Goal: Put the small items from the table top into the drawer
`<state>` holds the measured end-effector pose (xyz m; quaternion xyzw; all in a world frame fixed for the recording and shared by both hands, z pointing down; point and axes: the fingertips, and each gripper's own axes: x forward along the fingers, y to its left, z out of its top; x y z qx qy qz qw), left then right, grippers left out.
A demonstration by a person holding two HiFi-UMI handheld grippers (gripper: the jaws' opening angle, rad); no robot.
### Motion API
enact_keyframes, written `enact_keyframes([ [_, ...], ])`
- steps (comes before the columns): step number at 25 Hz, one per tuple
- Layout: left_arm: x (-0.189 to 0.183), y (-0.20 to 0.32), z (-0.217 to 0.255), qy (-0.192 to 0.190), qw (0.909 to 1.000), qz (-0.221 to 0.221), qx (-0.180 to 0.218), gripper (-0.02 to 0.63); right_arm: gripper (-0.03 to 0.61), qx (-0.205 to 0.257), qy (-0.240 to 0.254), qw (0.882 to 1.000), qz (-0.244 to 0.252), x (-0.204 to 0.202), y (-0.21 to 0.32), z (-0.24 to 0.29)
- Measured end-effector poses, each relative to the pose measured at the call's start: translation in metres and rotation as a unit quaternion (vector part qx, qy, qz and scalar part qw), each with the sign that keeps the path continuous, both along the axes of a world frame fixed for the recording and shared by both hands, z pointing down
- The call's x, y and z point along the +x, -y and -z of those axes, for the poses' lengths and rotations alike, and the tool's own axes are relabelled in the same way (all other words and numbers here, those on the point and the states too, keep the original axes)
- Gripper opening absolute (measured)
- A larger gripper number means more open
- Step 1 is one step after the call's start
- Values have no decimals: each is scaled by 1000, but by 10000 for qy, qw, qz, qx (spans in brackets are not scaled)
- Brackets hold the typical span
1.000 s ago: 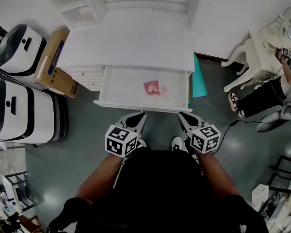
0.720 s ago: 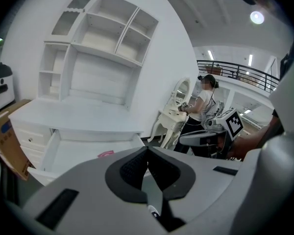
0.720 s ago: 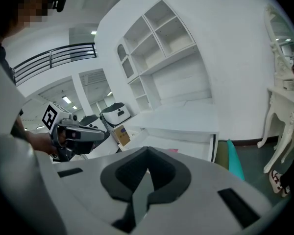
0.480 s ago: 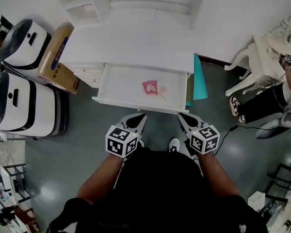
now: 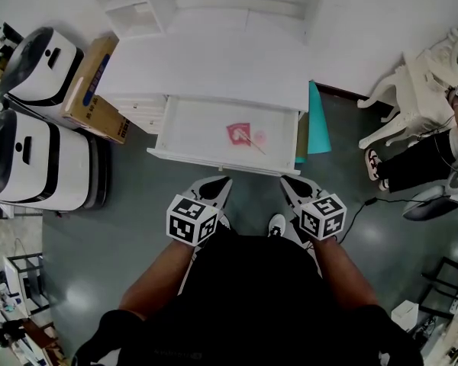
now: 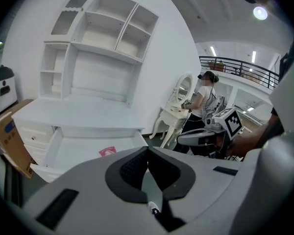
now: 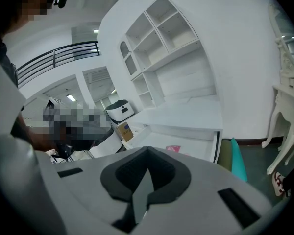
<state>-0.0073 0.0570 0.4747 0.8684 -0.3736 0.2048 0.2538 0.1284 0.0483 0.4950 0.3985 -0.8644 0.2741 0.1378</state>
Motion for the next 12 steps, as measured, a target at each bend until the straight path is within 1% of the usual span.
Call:
enact_keyframes([
  [12, -4, 1, 0, 12, 10000, -35, 2, 9, 26, 26, -26, 10000, 30, -3, -1, 3],
])
